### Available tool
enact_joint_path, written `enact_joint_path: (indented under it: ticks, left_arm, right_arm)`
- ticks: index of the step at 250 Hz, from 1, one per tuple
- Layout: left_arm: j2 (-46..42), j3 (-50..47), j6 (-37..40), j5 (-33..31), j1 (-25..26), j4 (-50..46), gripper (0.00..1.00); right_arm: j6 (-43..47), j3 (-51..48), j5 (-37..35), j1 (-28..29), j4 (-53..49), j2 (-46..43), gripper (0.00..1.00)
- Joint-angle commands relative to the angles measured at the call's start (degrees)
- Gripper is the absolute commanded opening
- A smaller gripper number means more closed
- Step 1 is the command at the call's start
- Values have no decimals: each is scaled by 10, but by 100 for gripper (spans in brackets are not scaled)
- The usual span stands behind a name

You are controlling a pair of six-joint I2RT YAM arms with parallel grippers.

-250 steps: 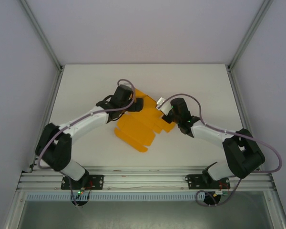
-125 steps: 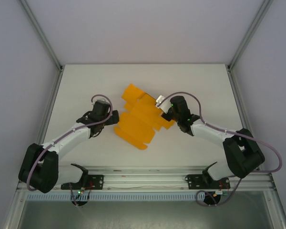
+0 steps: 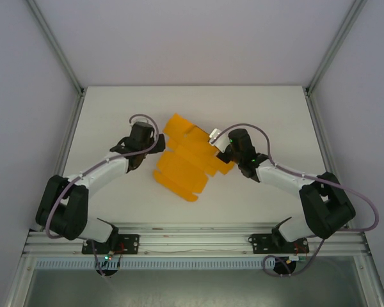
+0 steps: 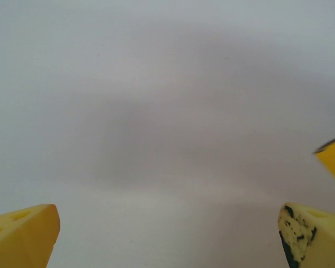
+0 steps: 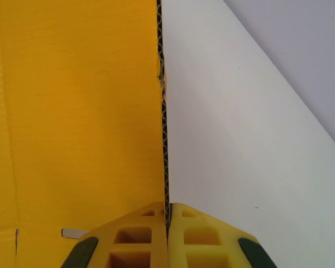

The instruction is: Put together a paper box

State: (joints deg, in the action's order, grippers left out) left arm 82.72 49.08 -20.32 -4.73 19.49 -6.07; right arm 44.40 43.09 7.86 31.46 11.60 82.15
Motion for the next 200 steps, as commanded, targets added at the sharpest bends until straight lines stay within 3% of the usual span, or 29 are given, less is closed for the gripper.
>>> enact_joint_path:
  ticks: [1,65,100,151,200]
  left_arm:
    - [16,8,48,79,4,22,100]
    - [17,-8,73,141,18,75,100]
    - [29,-4,97,136,36,83,100]
    - [54,-3,109,101,61,75,100]
    - [85,1,98,-33,105,65,100]
  right_arm:
    - [-7,19,7,3,4,-2,0]
    - [-8,25,62,3,5,-1,0]
    - [1,25,75,3,7,-4,0]
    - [12,33,93,3,-5,-19,0]
    - [17,44,112,3,-32,-30,0]
